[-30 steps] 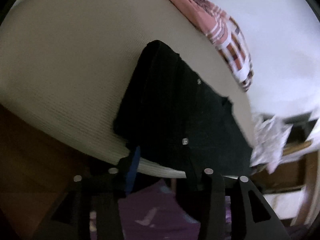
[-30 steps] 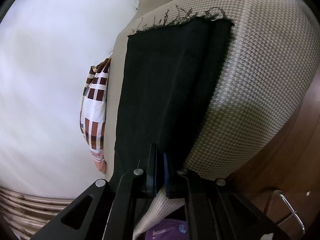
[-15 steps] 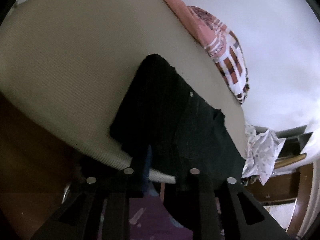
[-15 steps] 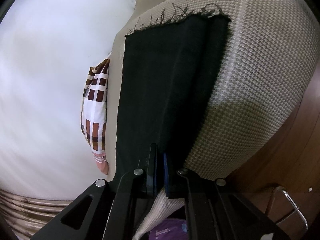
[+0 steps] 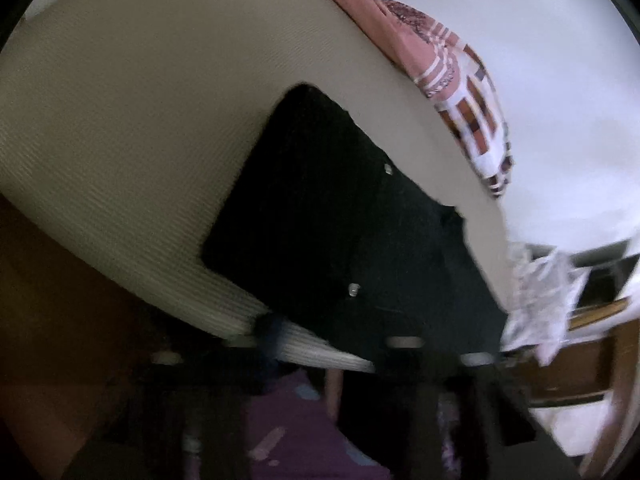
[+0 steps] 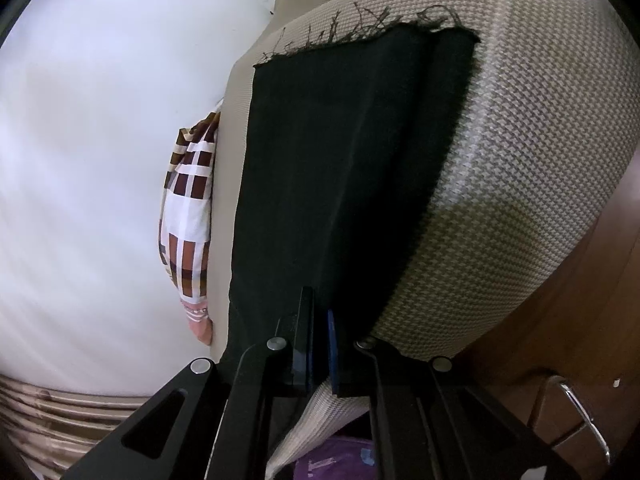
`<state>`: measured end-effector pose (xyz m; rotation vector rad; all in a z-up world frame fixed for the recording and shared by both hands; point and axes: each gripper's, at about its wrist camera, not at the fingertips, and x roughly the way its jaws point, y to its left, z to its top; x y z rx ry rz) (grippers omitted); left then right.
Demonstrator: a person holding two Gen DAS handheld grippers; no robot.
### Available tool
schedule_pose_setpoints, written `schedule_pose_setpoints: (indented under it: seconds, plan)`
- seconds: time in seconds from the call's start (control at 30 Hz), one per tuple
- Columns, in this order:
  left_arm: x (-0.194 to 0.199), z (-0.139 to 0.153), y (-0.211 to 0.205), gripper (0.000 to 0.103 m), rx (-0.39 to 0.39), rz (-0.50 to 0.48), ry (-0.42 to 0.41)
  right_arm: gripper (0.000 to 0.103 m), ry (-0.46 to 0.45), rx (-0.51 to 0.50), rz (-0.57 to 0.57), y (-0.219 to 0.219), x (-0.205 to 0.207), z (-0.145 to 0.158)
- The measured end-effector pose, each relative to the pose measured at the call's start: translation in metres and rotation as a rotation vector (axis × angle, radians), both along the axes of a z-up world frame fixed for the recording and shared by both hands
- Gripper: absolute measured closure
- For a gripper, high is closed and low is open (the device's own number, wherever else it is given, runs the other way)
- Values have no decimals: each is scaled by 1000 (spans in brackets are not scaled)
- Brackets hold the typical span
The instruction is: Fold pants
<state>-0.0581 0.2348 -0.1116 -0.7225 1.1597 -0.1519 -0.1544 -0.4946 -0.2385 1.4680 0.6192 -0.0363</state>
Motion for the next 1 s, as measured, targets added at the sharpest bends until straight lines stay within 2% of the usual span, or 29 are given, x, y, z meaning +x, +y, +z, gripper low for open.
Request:
schedule_pose_setpoints:
  seconds: [0.07,0.2,0.3,0.37,0.43,0.5,0.57,0.7,0.8,0.93,1.0]
  plan:
    - [0,6,5,87,5,16,-9,96,0,-1,0,0,0,0]
    - [13,23,-2,87,103,-31,-67,96,-3,-8,-2,2,1,1]
    - [19,25,-3,88,127,-25,-75,96,-5,2,-5,3,1,0]
    - [19,23,-1,88,156,-11,-74,95,-9,0,-2,3,0,1]
    - [18,7,0,88,183,-12,-38,95,-17,-9,7,5,-1,2]
    - [17,-17,3,88,167,-7,29,97,-18,-28,14,5,-1,3]
    - [13,-27,9,87,131,9,27,99,-14,-34,16,4,0,1]
    - [14,-23,0,87,190,-21,9,99,-20,-31,18,2,-1,0]
    - [13,-23,-2,86,206,-31,3,98,-39,-29,16,0,-1,1]
    - [12,-24,-4,85,203,-31,1,97,-90,51,0,-6,-9,-12]
    - [12,-25,-2,85,202,-30,2,93,-117,93,-16,-10,-13,-17]
